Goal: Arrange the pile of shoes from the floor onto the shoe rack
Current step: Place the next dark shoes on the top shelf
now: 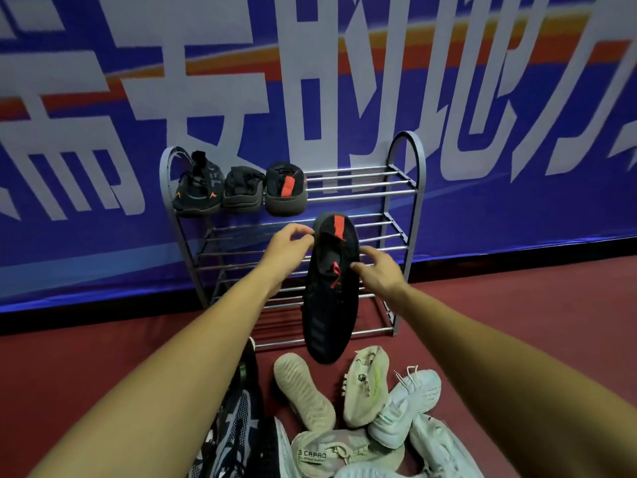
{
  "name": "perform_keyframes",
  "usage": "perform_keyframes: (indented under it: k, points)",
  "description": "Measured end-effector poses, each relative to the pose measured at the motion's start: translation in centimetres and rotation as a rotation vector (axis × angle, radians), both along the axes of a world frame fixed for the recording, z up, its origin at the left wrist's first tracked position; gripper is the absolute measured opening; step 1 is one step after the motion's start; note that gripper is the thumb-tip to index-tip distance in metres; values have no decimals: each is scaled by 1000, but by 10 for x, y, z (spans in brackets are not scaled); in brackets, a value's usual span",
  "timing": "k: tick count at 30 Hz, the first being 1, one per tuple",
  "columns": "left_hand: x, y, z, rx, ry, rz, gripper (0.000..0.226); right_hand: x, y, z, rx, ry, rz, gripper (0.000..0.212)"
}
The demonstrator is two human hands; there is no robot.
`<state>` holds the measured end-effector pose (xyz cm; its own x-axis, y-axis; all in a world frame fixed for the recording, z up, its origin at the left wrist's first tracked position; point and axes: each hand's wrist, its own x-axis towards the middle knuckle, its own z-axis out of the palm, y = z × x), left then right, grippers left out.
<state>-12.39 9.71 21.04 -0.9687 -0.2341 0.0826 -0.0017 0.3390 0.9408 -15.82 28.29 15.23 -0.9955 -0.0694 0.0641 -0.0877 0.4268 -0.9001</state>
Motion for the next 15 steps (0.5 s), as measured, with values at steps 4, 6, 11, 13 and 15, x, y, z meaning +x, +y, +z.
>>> perform_keyframes:
  k: [4, 6, 11, 13, 15]
  points:
    - [10, -10, -4, -37, -320, -227, 27, -15, 6, 27, -55, 20, -53, 31]
    - [12, -12, -5, -2, -415, -379, 27, -19, 6, 42, -47, 68, -101, 30]
    - [0, -5, -2, 120, -318, -387, 32, -20, 6, 71, -92, 132, -163, 17]
    - [-5, -2, 1, 233, -260, -327, 21, -19, 7, 77, -164, 115, -129, 19]
    - [-11, 0, 4, 310, -228, -303, 15, -19, 11, 80, -207, 81, -68, 19]
